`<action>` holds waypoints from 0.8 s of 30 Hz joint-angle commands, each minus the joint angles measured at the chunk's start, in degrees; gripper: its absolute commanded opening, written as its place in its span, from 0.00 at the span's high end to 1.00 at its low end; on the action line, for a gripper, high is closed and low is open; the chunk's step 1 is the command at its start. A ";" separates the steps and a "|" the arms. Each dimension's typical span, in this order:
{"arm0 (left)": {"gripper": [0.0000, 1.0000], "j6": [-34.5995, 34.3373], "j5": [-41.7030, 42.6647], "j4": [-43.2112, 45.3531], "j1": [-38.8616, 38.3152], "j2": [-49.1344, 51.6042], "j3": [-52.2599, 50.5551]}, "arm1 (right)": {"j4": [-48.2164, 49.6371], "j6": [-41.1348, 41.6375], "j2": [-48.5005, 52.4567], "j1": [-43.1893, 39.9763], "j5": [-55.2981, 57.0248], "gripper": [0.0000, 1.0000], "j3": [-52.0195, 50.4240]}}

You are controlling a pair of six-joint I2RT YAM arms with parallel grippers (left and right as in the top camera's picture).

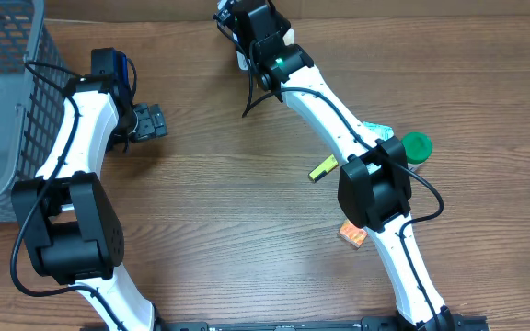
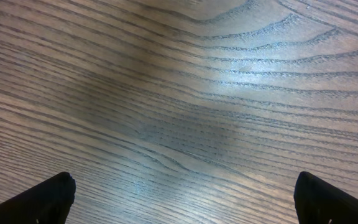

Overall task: Scan the item barcode
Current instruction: 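Hold the snack bag under the white scanner with the right gripper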

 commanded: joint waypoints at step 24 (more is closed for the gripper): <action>0.00 -0.59 -0.50 0.26 -0.39 0.11 0.72 | -1.75 8.26 -5.35 3.34 -1.55 0.96 0.79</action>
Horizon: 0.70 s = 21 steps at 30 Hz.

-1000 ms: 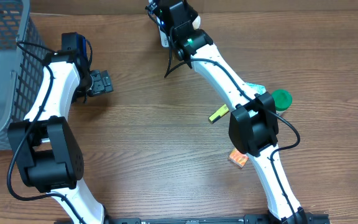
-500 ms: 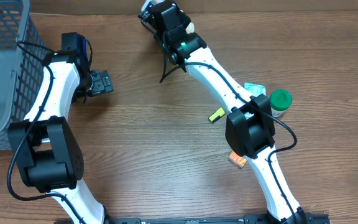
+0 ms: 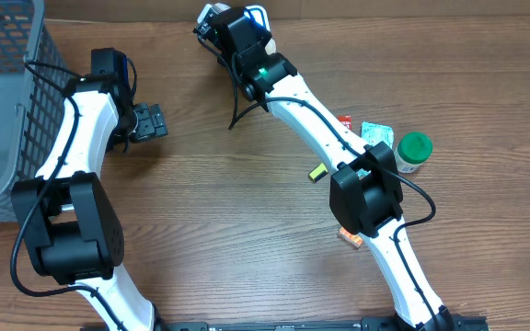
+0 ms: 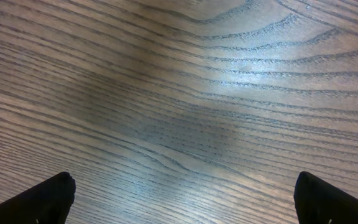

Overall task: Scan the item barcode
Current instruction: 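Hold the snack bag under the white scanner with the right gripper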

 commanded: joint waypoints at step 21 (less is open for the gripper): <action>0.00 -0.59 -0.50 0.26 -0.39 0.11 0.72 | -55.06 35.04 -20.13 -10.49 -38.56 0.81 -0.87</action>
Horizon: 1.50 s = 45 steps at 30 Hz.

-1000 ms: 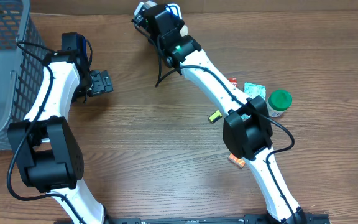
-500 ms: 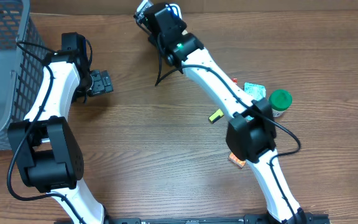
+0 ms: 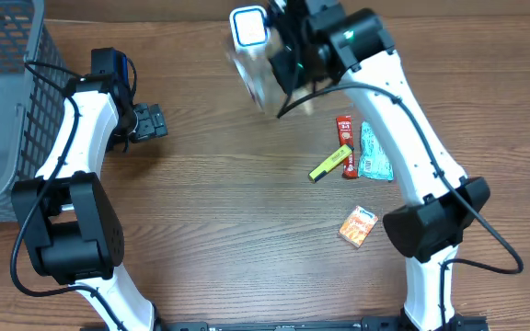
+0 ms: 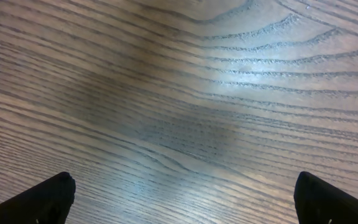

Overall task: Scan the item barcode
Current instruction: 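Hold the snack bag under the white scanner with the right gripper, then lower the snack bag to the table center and open the right gripper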

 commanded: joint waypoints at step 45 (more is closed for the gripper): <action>0.00 -0.59 -0.50 0.22 -0.39 0.11 0.72 | -5.75 3.17 -2.19 -3.45 -6.19 0.00 -6.29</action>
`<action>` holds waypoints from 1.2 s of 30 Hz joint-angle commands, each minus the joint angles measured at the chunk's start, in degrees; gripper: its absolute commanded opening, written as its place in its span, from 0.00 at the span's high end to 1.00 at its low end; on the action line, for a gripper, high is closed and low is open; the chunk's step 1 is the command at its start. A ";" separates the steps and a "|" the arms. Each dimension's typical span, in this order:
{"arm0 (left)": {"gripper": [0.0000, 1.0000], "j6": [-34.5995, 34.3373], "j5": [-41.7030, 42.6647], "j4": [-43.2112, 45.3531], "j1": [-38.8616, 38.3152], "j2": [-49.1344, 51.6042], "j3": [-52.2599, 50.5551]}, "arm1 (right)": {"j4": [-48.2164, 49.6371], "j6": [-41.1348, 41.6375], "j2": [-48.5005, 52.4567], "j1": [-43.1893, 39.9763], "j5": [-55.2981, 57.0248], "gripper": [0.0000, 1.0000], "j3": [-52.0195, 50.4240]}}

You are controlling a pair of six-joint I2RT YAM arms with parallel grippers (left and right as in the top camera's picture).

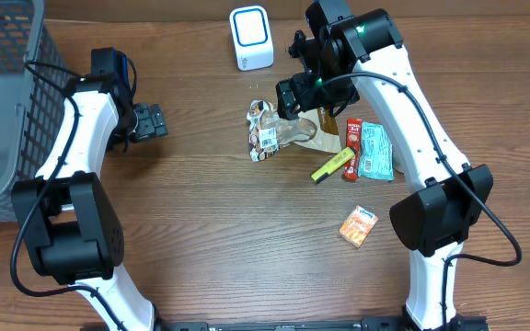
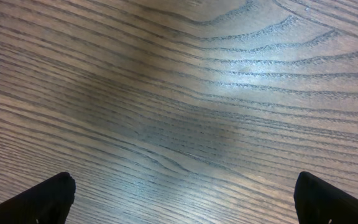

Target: Scan the item barcode

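Note:
The white scanner with a blue ring (image 1: 251, 37) stands at the back of the table. A clear bag of snacks with a white barcode label (image 1: 274, 135) is in front of it, at the table's middle. My right gripper (image 1: 290, 97) is down on the bag's upper edge and appears shut on it; its fingertips are hidden under the wrist. My left gripper (image 1: 151, 121) rests far to the left, away from the bag. It is open (image 2: 184, 199), with only bare wood between its fingers (image 2: 39, 202).
A grey wire basket (image 1: 7, 101) fills the left edge. Right of the bag lie a yellow-green bar (image 1: 329, 167), a red packet (image 1: 351, 147) and a teal packet (image 1: 375, 150). An orange packet (image 1: 359, 225) lies nearer the front.
The bag was a blur held up just right of the scanner; now it is lower and nearer, at the table's middle. My right gripper is still on it. The left arm has not moved.
My right gripper was at the back of the table over the scanner's spot, then slightly further left there. Then it held the clear bag beside the scanner. Now the bag is in the middle, in front of the scanner. The left gripper stayed open throughout.

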 commanded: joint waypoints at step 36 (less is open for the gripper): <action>0.00 -0.59 -0.50 0.11 -0.48 0.11 0.72 | 31.34 0.02 -93.96 -3.15 5.75 0.00 -54.42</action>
